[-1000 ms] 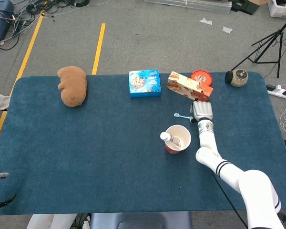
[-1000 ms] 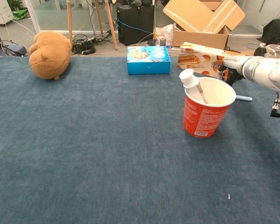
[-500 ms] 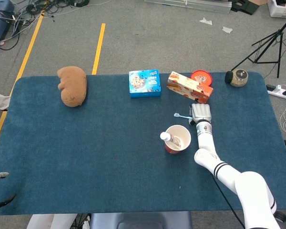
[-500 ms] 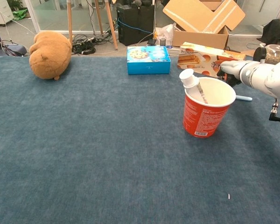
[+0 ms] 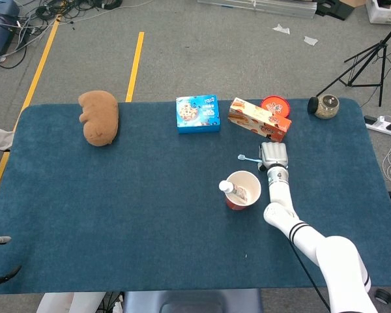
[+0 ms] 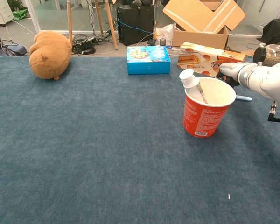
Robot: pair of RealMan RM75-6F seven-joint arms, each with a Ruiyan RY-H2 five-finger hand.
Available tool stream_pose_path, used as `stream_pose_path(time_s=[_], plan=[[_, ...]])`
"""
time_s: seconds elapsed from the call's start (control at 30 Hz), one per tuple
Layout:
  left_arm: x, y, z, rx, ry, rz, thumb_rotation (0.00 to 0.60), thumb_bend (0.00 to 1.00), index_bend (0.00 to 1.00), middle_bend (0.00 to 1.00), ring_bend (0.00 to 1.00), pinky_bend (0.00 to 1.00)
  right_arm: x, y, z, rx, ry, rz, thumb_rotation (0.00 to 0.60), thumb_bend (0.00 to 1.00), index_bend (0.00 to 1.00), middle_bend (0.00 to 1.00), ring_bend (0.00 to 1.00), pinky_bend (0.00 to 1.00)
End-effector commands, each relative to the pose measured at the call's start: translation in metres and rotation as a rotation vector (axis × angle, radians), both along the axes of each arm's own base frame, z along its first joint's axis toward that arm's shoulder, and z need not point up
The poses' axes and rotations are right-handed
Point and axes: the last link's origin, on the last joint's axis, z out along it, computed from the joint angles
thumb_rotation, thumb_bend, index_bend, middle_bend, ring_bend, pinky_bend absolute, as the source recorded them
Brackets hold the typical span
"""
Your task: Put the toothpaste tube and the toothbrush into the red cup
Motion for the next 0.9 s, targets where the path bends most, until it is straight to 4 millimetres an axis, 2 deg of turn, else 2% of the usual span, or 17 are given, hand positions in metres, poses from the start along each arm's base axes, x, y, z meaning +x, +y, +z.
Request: stream_pose_path(time_s=[0.03, 0.9], plan=[[-0.0002, -0.0005, 0.0000, 0.000, -0.001, 0.001, 0.600, 0.00, 0.32, 0.37, 0.33, 0.42, 0.0010, -0.0001, -0.0012, 0.001, 0.000, 0.003, 0.600, 0.25, 0.51, 1.00, 1.00, 1.00], [-0.0015, -0.0019, 0.0002, 0.004, -0.004, 0.007, 0.600, 0.00, 0.32, 0.37, 0.33, 0.42, -0.0011, -0.0007, -0.0051, 0.006, 0.026, -0.010, 0.600, 0.26, 0.54, 1.00, 1.00, 1.00]])
